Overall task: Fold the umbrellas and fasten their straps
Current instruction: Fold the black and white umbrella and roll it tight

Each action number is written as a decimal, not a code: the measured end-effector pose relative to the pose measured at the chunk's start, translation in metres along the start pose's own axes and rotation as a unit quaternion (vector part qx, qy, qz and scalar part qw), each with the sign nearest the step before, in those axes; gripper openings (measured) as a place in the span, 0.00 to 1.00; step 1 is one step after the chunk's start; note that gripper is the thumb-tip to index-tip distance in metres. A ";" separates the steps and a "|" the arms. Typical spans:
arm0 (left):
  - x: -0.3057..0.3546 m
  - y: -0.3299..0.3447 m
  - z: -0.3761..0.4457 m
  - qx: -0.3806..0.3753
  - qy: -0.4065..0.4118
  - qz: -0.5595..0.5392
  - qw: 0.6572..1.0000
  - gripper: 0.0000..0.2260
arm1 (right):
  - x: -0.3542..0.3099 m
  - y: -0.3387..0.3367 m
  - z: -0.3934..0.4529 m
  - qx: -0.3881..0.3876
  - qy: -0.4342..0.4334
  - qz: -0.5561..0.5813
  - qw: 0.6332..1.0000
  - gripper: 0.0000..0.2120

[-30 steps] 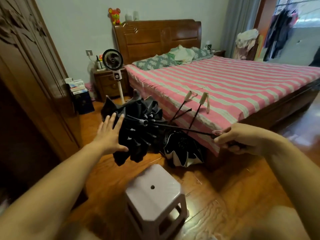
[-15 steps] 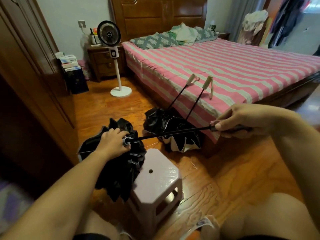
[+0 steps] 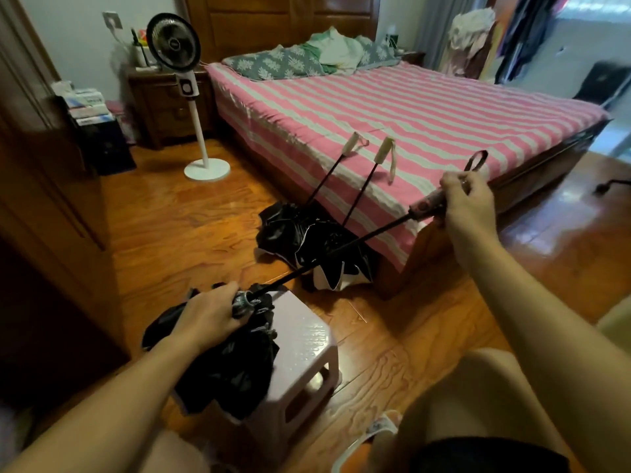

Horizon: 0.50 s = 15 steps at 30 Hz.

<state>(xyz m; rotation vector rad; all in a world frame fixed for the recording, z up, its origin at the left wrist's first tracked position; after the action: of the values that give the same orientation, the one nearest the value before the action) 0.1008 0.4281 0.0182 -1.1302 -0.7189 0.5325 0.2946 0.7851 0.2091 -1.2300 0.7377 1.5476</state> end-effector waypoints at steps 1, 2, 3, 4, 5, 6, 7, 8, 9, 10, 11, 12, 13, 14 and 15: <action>0.001 0.003 -0.002 -0.003 -0.005 0.005 1.000 0.13 | 0.011 -0.001 -0.001 0.012 0.011 -0.006 1.000 0.08; 0.001 0.005 -0.003 -0.003 -0.008 0.011 1.000 0.13 | 0.024 -0.003 0.000 0.020 0.028 -0.010 0.999 0.09; 0.002 0.002 -0.003 0.004 -0.005 0.018 1.000 0.13 | 0.034 -0.004 0.000 0.023 0.043 -0.018 0.999 0.10; 0.004 -0.004 0.000 0.018 0.000 0.026 0.999 0.14 | 0.044 -0.005 -0.001 0.024 0.050 -0.032 0.998 0.11; 0.009 -0.009 0.004 0.035 0.013 0.033 0.999 0.14 | 0.054 -0.001 -0.006 0.021 0.062 -0.042 0.997 0.10; 0.017 -0.013 0.008 0.049 0.028 0.038 0.998 0.15 | 0.062 0.008 -0.017 0.003 0.078 -0.045 0.996 0.10; 0.028 -0.015 0.011 0.054 0.042 0.038 0.997 0.15 | 0.071 0.026 -0.034 -0.034 0.097 -0.035 0.994 0.08; 0.041 -0.012 0.012 0.048 0.051 0.030 0.997 0.14 | 0.079 0.048 -0.054 -0.078 0.113 -0.030 0.990 0.07; 0.053 -0.008 0.011 0.037 0.054 0.018 0.998 0.13 | 0.086 0.070 -0.076 -0.114 0.117 -0.032 0.986 0.07; 0.062 -0.002 0.010 0.029 0.055 0.007 0.998 0.12 | 0.091 0.088 -0.095 -0.140 0.107 -0.046 0.983 0.08; 0.069 0.001 0.009 0.027 0.057 0.001 0.998 0.11 | 0.097 0.101 -0.108 -0.153 0.102 -0.049 0.982 0.09; 0.071 0.003 0.010 0.029 0.059 0.004 0.998 0.10 | 0.104 0.109 -0.115 -0.156 0.103 -0.053 0.981 0.10; 0.069 0.003 0.012 0.035 0.064 0.016 0.997 0.10 | 0.112 0.115 -0.120 -0.162 0.111 -0.051 0.979 0.11; 0.067 0.002 0.014 0.042 0.074 0.035 0.996 0.11 | 0.117 0.117 -0.124 -0.165 0.122 -0.052 0.977 0.11; 0.065 0.001 0.017 0.047 0.086 0.055 0.994 0.11 | 0.124 0.120 -0.129 -0.166 0.132 -0.049 0.976 0.11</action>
<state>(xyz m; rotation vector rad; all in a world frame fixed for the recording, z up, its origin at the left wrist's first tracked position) 0.1308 0.4848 0.0370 -1.1169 -0.4792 0.5482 0.2267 0.6706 0.0392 -1.7184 0.5873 1.4809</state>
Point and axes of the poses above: each hand's wrist, its own z-axis towards the middle knuckle, its own y-axis out of the palm, x = y × z, the point moved 6 cm from there along z, towards the middle knuckle, and after that the axes turned 10 degrees about x, right-handed, at the moved point
